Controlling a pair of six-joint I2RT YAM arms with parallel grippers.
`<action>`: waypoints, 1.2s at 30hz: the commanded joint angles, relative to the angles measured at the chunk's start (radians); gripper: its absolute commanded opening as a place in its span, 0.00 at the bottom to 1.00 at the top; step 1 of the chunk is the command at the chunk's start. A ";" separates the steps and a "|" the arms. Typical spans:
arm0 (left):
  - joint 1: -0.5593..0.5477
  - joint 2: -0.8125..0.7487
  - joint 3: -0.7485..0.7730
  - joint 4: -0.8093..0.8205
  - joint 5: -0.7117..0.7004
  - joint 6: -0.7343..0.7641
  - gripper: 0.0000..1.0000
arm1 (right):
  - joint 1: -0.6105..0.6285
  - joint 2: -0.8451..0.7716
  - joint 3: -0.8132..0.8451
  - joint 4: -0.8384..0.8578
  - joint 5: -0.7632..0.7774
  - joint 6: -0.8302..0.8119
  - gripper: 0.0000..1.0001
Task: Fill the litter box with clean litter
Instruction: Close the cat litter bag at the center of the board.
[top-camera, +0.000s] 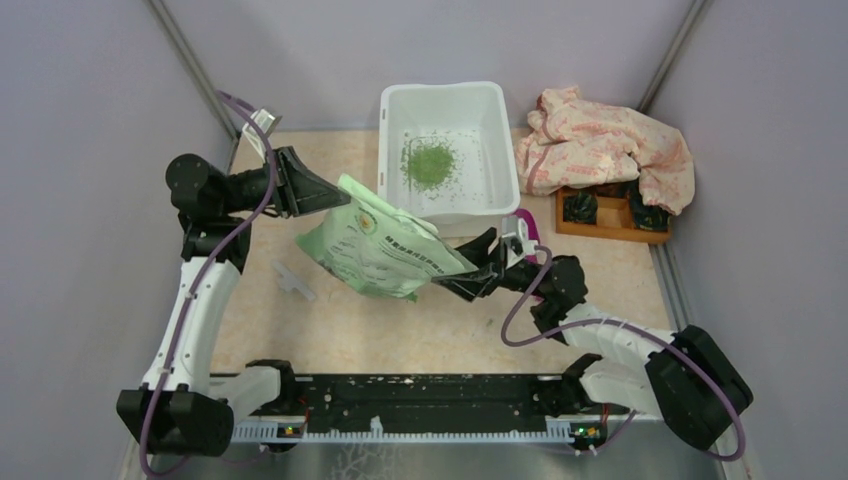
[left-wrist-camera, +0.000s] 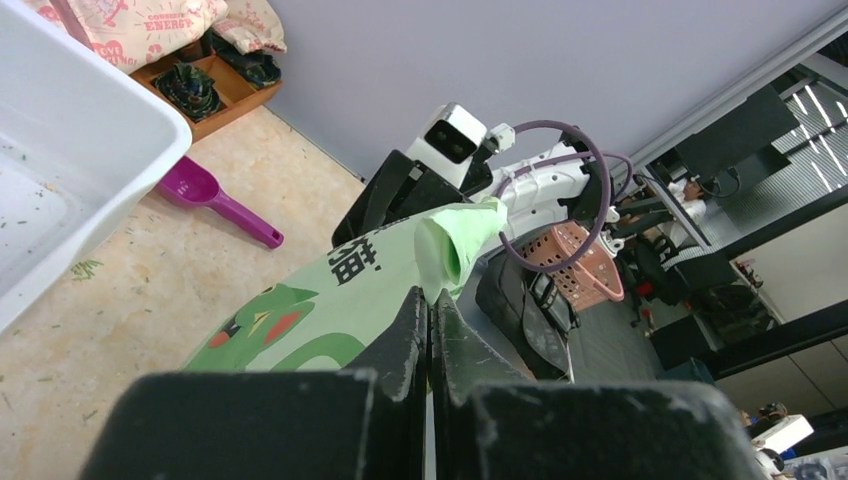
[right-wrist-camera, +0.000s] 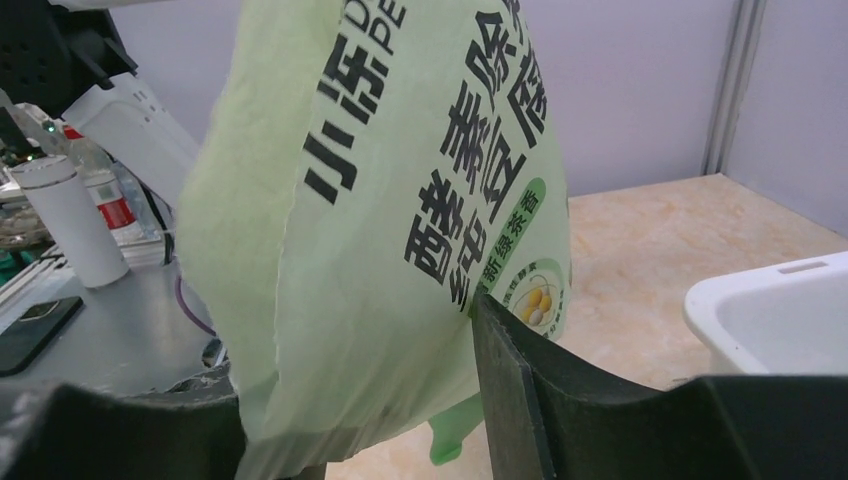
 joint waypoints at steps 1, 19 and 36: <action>0.003 -0.019 0.019 0.140 -0.028 -0.059 0.01 | 0.031 0.055 0.067 0.081 0.039 0.006 0.48; 0.039 -0.065 -0.112 -0.462 -0.225 0.432 0.01 | 0.029 -0.209 0.104 -0.631 0.204 -0.158 0.00; 0.048 -0.035 -0.342 -0.699 -0.349 0.672 0.01 | -0.005 0.023 -0.127 -0.108 0.047 0.108 0.34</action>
